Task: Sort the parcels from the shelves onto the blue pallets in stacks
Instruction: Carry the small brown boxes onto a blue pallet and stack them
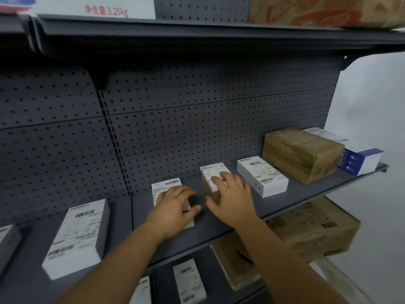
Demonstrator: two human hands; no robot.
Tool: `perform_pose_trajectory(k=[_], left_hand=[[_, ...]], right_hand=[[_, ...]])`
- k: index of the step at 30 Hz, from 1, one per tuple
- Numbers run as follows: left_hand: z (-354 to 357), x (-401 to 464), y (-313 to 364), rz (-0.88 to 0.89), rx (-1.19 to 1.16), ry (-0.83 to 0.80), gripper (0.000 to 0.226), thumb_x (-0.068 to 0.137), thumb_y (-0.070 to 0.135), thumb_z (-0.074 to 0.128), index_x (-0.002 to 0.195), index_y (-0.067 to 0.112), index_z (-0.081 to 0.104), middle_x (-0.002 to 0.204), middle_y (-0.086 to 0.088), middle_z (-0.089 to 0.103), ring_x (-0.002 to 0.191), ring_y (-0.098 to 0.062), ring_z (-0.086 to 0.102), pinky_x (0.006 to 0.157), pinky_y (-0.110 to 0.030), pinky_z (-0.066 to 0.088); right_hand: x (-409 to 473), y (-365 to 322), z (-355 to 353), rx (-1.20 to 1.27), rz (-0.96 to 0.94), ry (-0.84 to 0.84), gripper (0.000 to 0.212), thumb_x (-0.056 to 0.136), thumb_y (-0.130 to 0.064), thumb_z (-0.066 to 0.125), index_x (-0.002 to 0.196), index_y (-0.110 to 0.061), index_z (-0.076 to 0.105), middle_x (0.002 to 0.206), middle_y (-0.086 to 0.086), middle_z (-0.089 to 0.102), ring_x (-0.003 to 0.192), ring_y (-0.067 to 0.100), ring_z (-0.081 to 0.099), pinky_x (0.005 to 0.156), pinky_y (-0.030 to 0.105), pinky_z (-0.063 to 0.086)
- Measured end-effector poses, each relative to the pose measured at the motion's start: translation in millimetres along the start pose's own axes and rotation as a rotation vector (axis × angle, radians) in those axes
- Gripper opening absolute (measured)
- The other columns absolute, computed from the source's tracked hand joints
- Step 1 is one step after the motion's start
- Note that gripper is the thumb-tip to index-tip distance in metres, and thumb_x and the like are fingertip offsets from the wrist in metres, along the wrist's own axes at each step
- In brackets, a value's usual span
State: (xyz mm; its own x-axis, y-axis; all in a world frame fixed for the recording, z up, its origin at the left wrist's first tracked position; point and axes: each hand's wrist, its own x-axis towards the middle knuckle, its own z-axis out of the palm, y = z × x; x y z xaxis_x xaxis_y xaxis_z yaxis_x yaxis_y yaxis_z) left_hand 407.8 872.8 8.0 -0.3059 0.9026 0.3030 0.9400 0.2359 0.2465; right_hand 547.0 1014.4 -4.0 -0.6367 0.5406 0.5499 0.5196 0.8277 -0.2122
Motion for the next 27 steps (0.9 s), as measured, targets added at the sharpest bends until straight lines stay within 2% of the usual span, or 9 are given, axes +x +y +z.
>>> perform_pose_trajectory(k=[7,10,14,21,25,27], left_hand=[[8.0,15.0,-1.9,-0.041,0.028,0.021,0.076,0.076,0.072,0.020,0.135,0.031,0.046,0.137,0.016,0.042,0.132,-0.005,0.029,0.109,-0.026,0.015],[11.7,14.4,-1.2,-0.043,0.032,0.025,0.076,0.077,0.072,0.020,0.134,0.031,0.047,0.138,0.015,0.042,0.133,-0.005,0.029,0.110,-0.029,0.015],[14.6,6.0,-6.9,-0.066,0.036,0.018,0.074,0.077,0.072,0.021,0.134,0.031,0.046,0.138,0.016,0.042,0.132,-0.004,0.029,0.110,-0.028,0.016],[-2.0,-18.3,-15.8,-0.087,0.030,0.049,0.072,0.078,0.071,0.022,0.134,0.033,0.046,0.137,0.019,0.042,0.131,-0.001,0.029,0.106,-0.022,0.014],[-18.4,-32.5,-24.2,-0.121,0.034,0.064,0.075,0.077,0.074,0.021,0.136,0.034,0.045,0.139,0.018,0.040,0.132,-0.003,0.028,0.109,-0.028,0.017],[-28.3,-41.1,-28.1,-0.130,0.030,0.079,0.068,0.082,0.072,0.030,0.136,0.033,0.045,0.139,0.017,0.041,0.132,-0.005,0.029,0.109,-0.030,0.018]], right_hand=[[11.1,8.1,19.6,-0.010,0.025,-0.061,0.059,0.078,-0.051,0.055,0.130,-0.024,0.050,0.143,0.004,0.043,0.130,0.033,0.036,0.099,0.057,0.039],[7.8,9.5,29.3,-0.011,0.018,-0.076,0.059,0.079,-0.042,0.061,0.132,-0.024,0.045,0.144,0.002,0.041,0.133,0.033,0.029,0.092,0.053,0.046],[6.1,9.2,35.5,-0.018,0.023,-0.034,0.057,0.077,-0.034,0.066,0.129,-0.022,0.049,0.140,0.003,0.046,0.131,0.034,0.034,0.080,0.047,0.053],[1.4,1.4,32.0,-0.011,-0.008,0.051,0.056,0.074,-0.030,0.072,0.126,-0.019,0.056,0.136,0.007,0.052,0.129,0.037,0.040,0.081,0.050,0.053],[2.7,-22.4,13.6,-0.007,-0.064,0.135,0.054,0.075,-0.034,0.072,0.125,-0.019,0.057,0.135,0.005,0.053,0.128,0.035,0.042,0.076,0.045,0.054],[1.7,-39.6,3.1,-0.008,-0.092,0.170,0.054,0.076,-0.035,0.070,0.126,-0.020,0.057,0.135,0.005,0.053,0.128,0.035,0.042,0.075,0.044,0.054]])
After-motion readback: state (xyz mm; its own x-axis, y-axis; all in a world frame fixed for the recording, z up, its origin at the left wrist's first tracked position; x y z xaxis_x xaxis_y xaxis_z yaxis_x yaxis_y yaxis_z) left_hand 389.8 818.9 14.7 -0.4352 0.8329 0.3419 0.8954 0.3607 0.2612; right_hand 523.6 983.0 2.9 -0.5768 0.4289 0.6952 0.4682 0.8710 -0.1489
